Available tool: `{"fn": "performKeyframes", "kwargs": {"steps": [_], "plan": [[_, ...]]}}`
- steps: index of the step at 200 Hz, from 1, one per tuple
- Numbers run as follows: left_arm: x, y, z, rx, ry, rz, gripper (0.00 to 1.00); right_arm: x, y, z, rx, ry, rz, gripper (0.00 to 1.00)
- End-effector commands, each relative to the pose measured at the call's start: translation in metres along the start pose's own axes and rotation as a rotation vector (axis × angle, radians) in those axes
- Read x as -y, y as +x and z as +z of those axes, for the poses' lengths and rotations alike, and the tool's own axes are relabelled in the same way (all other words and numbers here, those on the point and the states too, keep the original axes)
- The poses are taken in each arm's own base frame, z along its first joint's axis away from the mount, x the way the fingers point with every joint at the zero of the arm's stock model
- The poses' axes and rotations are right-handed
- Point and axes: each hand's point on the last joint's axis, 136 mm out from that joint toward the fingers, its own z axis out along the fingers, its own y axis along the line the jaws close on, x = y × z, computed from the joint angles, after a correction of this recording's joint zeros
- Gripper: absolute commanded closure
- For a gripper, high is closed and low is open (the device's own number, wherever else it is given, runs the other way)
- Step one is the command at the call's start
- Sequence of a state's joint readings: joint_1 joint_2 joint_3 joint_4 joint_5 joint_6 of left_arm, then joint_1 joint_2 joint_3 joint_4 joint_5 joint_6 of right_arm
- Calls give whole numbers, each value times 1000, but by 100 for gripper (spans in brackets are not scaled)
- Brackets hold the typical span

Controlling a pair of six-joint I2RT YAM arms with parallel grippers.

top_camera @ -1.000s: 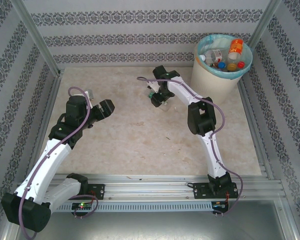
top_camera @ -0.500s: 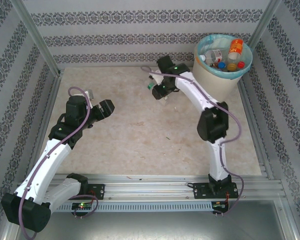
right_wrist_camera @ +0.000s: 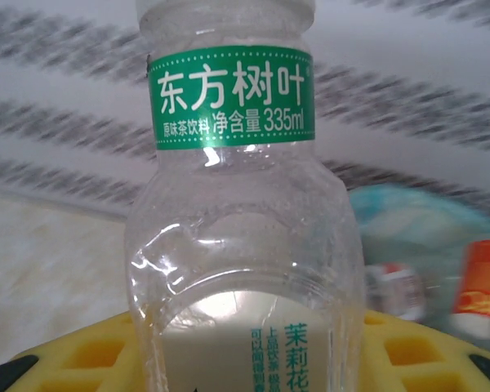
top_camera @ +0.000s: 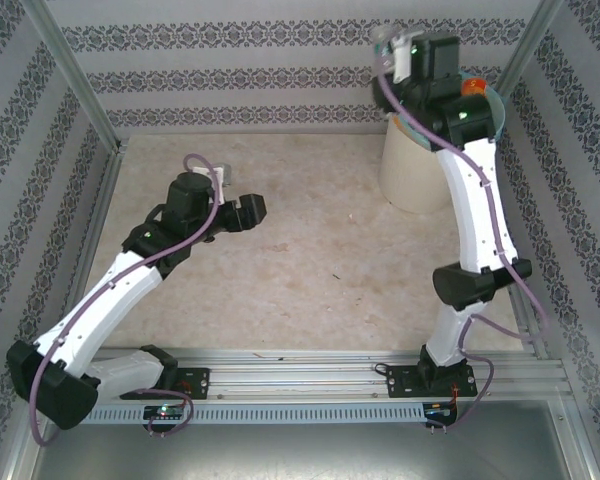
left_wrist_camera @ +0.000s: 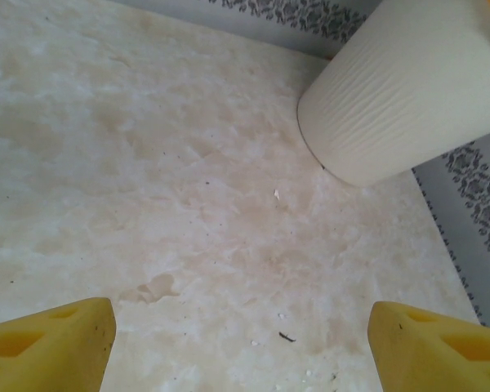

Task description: Put the plastic bottles in the bin

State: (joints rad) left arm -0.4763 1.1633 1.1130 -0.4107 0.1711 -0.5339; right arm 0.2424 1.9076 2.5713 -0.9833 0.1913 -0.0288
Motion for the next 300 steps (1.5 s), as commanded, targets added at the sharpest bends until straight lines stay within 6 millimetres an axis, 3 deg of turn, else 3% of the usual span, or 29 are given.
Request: {"fn": "performKeyframes", "kwargs": {"steps": [1, 31, 76, 92, 124, 170, 187, 200, 220, 238, 276, 300], "plan": [[4, -2, -1, 12, -7, 39, 19, 62, 13, 23, -57, 290, 10, 62], [1, -5, -9, 40, -29, 48, 18, 92, 27, 50, -94, 407, -5, 61], [-4, -5, -18, 53, -51, 60, 17, 111, 92, 82, -302, 403, 48, 54], [-6, -2, -16, 47, -57, 55, 16, 112, 103, 86, -340, 395, 55, 49], [-6, 0, -12, 41, -54, 43, 16, 114, 97, 80, -324, 394, 52, 28], [-7, -1, -13, 48, -57, 38, 16, 116, 63, 62, -206, 383, 83, 20], [-9, -1, -14, 51, -64, 33, 16, 119, 59, 61, -187, 368, 89, 23], [-9, 0, -15, 51, -65, 31, 16, 122, 64, 66, -199, 353, 104, 32], [-11, 2, -14, 50, -70, 29, 16, 129, 86, 78, -259, 329, 146, 47], [-12, 2, -14, 51, -75, 28, 16, 124, 113, 93, -335, 265, 177, 55], [-12, 4, -12, 43, -73, 27, 16, 124, 159, 108, -458, 223, 233, 66], [-13, 4, -13, 42, -79, 28, 16, 122, 164, 109, -471, 200, 254, 68]]}}
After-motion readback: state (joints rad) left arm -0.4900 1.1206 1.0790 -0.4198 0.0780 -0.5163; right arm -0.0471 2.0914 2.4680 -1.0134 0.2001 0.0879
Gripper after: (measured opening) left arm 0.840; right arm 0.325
